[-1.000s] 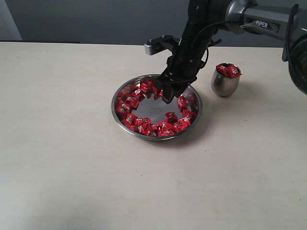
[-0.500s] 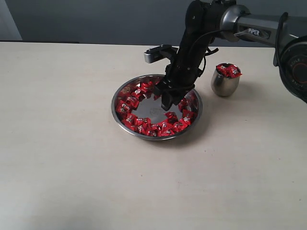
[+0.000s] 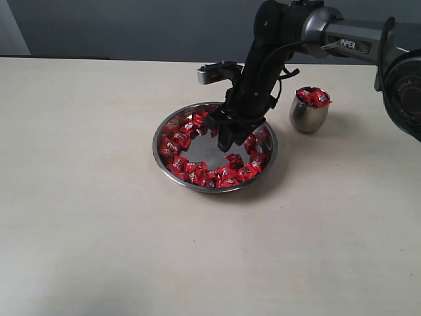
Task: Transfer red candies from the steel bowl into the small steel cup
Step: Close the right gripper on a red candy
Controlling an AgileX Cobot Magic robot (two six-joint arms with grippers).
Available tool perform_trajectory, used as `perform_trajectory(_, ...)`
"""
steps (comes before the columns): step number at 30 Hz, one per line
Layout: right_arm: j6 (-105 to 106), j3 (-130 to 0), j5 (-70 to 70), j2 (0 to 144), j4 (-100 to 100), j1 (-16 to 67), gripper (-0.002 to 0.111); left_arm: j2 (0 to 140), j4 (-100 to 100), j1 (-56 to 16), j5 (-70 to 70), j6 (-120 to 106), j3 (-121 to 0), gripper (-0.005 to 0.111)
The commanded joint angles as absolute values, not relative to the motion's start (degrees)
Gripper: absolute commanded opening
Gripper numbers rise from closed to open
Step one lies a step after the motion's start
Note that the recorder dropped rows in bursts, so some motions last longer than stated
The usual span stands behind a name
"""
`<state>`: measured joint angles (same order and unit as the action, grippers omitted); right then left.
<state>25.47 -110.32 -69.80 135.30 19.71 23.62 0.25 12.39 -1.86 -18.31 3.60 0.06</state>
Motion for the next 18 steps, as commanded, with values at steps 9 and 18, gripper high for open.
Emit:
perform_trajectory(9, 22.2, -106.9, -70.0, 134.5, 19.9, 23.5, 0.042, 0.0, 12.6, -1.9, -17.9, 3.9, 0.0, 0.000)
perform_trajectory(18, 22.5, -104.5, -70.0, 134.3, 18.5, 23.5, 0.042, 0.0, 12.6, -1.9, -17.9, 3.9, 0.0, 0.000)
